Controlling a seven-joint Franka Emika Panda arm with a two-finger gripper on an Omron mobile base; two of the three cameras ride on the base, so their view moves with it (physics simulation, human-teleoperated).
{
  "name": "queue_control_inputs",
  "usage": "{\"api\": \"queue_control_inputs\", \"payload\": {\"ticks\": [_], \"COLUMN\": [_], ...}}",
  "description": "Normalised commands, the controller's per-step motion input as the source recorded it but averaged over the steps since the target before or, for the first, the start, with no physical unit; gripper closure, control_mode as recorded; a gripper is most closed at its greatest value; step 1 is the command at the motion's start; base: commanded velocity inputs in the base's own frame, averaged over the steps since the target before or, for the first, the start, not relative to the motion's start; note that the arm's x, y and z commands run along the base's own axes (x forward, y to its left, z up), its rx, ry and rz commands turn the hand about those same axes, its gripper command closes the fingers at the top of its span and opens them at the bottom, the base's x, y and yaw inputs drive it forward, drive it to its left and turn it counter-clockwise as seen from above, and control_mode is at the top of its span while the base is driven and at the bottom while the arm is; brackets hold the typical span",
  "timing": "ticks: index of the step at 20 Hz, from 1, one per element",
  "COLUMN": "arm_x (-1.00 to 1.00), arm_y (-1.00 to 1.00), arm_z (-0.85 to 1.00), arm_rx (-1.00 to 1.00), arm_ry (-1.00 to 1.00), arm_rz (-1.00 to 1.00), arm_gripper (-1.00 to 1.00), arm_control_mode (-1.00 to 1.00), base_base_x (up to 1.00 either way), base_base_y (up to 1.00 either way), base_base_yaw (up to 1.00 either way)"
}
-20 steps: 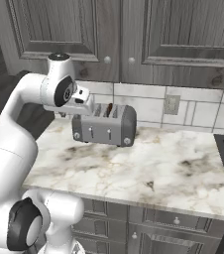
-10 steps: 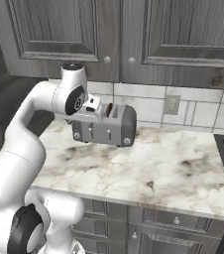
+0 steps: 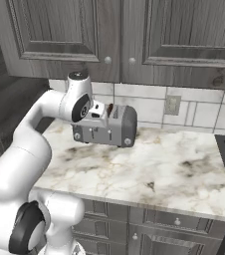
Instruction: Start the toaster. Once the lever pops up, take the bread to the plate on the dining counter.
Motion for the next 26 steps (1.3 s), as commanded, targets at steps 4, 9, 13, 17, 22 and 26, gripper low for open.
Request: {"api": "queue_control_inputs", "payload": {"ticks": [4,9,13,17,22,26], "arm_x": [0.36,0.28,0.23,0.31,0.46,0.29], "arm_y": [-0.01,-0.01,0.00,-0.02,-0.12,-0.16], "arm_z": [-0.38,-0.22,-0.22,-0.05,-0.11,-0.20], "arm_rx": [-0.05,-0.01,0.00,0.00,0.00,0.00], "arm_ry": [0.00,0.00,0.00,0.00,0.00,0.00], "arm_rz": [0.00,0.00,0.00,0.00,0.00,0.00], "arm_gripper": [-1.00,-1.00,-1.00,-1.00,-1.00,-1.00], "arm_control_mode": [-1.00,-1.00,-1.00,-1.00,-1.00,-1.00], "base_base_x": [0.00,0.00,0.00,0.00,0.00,0.00], "base_base_y": [0.00,0.00,0.00,0.00,0.00,0.00], "base_base_yaw": [0.00,0.00,0.00,0.00,0.00,0.00]}}
